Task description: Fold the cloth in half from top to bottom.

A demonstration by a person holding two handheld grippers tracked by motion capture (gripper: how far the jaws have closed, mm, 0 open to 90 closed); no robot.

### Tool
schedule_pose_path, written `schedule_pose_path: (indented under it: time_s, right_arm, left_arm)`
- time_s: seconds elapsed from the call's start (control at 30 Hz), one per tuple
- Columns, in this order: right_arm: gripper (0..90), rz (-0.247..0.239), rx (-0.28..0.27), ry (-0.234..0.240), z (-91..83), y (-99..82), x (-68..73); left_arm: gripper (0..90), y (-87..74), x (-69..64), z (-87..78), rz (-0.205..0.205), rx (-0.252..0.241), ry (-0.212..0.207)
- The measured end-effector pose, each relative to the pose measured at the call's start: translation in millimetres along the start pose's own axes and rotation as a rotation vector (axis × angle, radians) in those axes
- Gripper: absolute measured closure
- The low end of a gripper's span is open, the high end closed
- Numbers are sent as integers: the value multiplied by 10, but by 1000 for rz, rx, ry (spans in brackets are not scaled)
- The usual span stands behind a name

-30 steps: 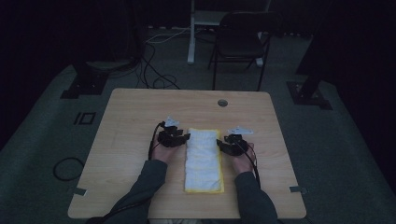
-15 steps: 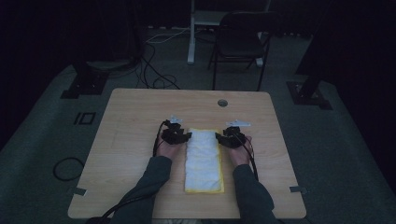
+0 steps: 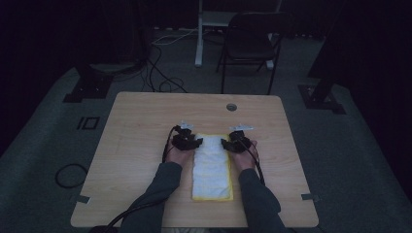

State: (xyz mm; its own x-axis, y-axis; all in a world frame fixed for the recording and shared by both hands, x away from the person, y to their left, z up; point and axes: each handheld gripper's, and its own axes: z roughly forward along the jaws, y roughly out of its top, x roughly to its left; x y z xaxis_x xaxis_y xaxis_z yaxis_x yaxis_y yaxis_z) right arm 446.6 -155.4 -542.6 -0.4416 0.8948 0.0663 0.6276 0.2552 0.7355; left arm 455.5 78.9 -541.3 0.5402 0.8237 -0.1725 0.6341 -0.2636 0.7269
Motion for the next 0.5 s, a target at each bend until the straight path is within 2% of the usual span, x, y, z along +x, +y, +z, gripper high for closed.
schedule_pose_path:
  time_s: [0.17,0.33,0.5]
  right_arm:
    - [607,-18,0,-3,21,17,35]
    - [788,-24,-3,22,68,54,83]
    - [847,-14,32,45,104,132,85]
  left_arm:
    - [657,44,10,7,-15,26,35]
    - [805,48,97,12,-54,21,14]
    - [850,81,94,26,-49,39,15]
